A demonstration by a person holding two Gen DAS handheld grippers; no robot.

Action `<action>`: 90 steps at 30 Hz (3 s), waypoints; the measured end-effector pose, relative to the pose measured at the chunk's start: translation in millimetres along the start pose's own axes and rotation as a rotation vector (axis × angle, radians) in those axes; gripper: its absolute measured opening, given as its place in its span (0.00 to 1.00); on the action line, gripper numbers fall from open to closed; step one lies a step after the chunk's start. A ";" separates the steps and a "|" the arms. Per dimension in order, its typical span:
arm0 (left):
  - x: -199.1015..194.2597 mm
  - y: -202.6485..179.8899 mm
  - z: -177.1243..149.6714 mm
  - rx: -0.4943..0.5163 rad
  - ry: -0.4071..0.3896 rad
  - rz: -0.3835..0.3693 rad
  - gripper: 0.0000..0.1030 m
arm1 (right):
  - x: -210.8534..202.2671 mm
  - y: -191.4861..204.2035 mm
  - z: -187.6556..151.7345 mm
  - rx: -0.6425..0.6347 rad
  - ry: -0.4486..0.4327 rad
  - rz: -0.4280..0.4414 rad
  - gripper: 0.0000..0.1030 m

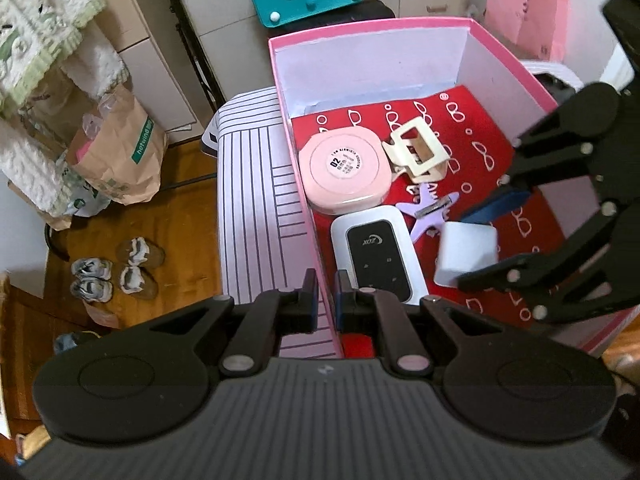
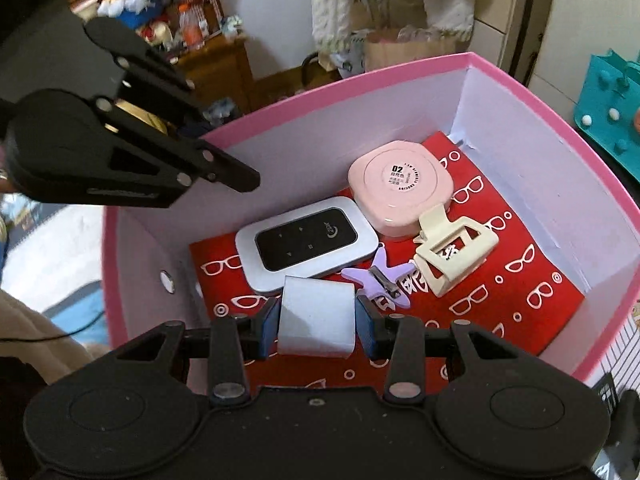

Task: Organize rigid objects
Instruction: 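Carry the white charger cube into the box and release it, then grasp the grey pocket router with the right gripper, then carry the grey router into the box and release it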

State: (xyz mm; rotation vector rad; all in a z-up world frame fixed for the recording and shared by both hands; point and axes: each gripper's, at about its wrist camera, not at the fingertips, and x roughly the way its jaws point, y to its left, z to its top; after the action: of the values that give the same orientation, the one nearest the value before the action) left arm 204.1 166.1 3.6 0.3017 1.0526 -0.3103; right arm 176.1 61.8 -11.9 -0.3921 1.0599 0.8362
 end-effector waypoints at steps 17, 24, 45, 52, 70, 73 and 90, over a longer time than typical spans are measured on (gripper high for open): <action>-2.5 -10.7 -1.5 0.019 -0.005 0.048 0.07 | -75.0 -25.8 -32.6 0.181 -0.274 -0.033 0.48; -1.3 -15.0 0.1 0.028 0.006 0.070 0.07 | -123.9 -46.7 -87.9 0.309 -0.381 -0.168 0.50; -1.0 -13.5 1.4 -0.030 0.017 0.081 0.08 | -109.7 -143.0 -231.9 0.502 -0.311 -0.513 0.68; -1.3 -11.6 1.4 -0.057 0.017 0.077 0.08 | -90.8 -173.1 -228.5 0.402 -0.309 -0.417 0.78; -1.3 -12.4 1.7 -0.070 0.016 0.073 0.08 | -81.2 -153.7 -216.4 0.384 -0.139 -0.315 0.63; -1.7 -10.2 1.8 -0.080 0.011 0.067 0.08 | -78.8 -146.9 -217.0 0.405 -0.120 -0.320 0.64; -2.5 -8.2 2.4 -0.098 -0.018 0.056 0.08 | -87.0 -138.9 -219.3 0.451 -0.245 -0.372 0.62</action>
State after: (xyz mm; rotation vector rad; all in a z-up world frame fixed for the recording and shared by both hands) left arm 201.6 157.9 6.1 0.2390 1.0360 -0.2102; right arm 129.4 -205.3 -49.9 -0.0932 0.8778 0.2891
